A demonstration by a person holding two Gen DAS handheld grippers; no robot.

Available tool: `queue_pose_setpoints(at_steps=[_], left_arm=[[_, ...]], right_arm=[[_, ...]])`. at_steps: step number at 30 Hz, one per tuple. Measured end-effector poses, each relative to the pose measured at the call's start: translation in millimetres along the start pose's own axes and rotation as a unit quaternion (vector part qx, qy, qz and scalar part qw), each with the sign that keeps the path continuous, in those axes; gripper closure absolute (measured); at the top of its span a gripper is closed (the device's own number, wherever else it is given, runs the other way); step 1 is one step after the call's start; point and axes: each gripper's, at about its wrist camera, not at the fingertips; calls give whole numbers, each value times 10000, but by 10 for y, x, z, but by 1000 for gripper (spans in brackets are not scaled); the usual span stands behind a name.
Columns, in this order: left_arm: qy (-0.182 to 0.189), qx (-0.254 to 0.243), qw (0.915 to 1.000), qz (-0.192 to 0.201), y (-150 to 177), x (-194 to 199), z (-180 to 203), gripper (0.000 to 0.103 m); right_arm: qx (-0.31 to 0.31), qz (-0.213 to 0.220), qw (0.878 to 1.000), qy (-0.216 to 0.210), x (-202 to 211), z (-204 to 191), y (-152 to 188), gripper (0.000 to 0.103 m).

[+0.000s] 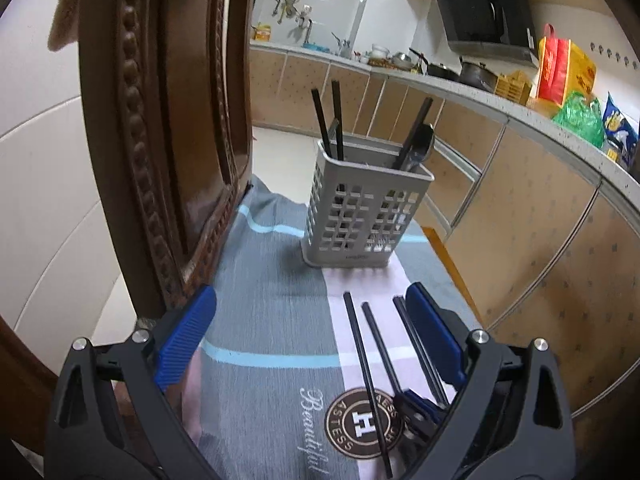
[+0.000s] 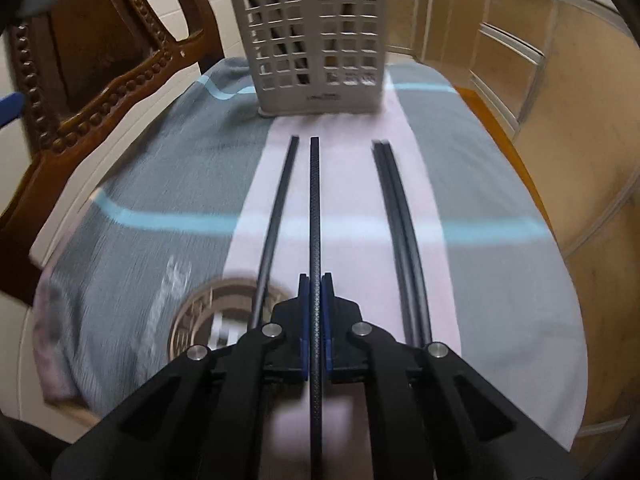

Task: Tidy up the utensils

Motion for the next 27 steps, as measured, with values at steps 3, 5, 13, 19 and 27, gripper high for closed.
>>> queue_pose_setpoints(at_steps=[3, 5, 13, 19, 27], left_arm=[[30, 5, 9999, -149, 59, -30, 19, 8], [23, 47, 9996, -265, 110, -61, 23, 8], [-118, 3, 9976, -684, 229, -235, 28, 8], [-128, 143, 9979, -617, 147, -212, -44, 8], [-187, 216, 9974, -664, 111, -262, -126, 8]], right_arm=[[-205, -28, 9997, -90, 95, 67, 150, 97], [-337, -36, 9993, -175, 83, 83, 152, 97], [1, -52, 9997, -233, -15, 25, -95, 90], [349, -469, 9974, -430, -422, -93, -638, 90], [912, -708, 9925, -407, -770, -306, -1123, 90]])
Point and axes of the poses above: each gripper's, at about its wrist camera, not at the fingertips, and x roughly against the way its jaws point, z to its right, y to its underside, and after that the axes turned 15 degrees about y, right-handed
